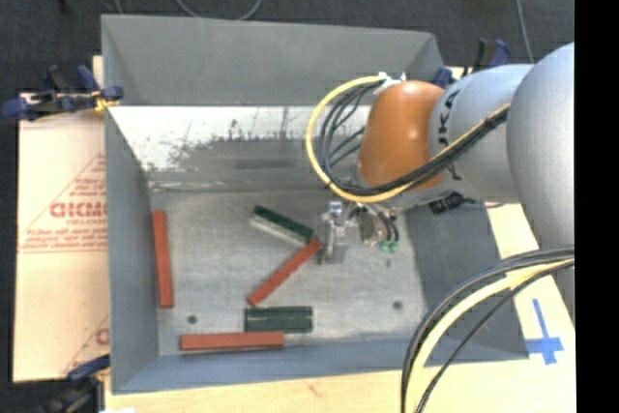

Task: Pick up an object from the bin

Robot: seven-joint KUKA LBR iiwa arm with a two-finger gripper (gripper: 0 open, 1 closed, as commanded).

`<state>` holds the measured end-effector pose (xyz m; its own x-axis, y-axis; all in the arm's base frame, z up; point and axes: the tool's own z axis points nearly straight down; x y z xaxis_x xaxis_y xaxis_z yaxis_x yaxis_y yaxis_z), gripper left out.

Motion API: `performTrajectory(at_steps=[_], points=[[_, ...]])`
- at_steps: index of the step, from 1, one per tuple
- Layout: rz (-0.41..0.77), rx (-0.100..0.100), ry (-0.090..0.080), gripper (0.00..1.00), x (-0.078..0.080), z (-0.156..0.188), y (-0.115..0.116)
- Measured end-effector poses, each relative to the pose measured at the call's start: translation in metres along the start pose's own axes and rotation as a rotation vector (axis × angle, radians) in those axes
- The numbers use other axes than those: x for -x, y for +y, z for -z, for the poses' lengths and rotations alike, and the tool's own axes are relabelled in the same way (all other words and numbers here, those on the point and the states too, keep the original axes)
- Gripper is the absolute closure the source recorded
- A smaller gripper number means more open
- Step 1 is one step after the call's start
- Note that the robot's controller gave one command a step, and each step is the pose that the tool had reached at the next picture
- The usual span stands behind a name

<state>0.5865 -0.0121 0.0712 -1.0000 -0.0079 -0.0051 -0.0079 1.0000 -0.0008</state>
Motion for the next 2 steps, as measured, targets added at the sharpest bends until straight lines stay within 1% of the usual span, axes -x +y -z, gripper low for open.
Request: performTrajectory(at_steps=[1, 2], points=[[0.002, -0.001, 0.001, 0.00, 0.000, 0.000, 0.000], [-0.080, 0.005, 0.000, 0.00, -0.003, 0.000, 0.081]])
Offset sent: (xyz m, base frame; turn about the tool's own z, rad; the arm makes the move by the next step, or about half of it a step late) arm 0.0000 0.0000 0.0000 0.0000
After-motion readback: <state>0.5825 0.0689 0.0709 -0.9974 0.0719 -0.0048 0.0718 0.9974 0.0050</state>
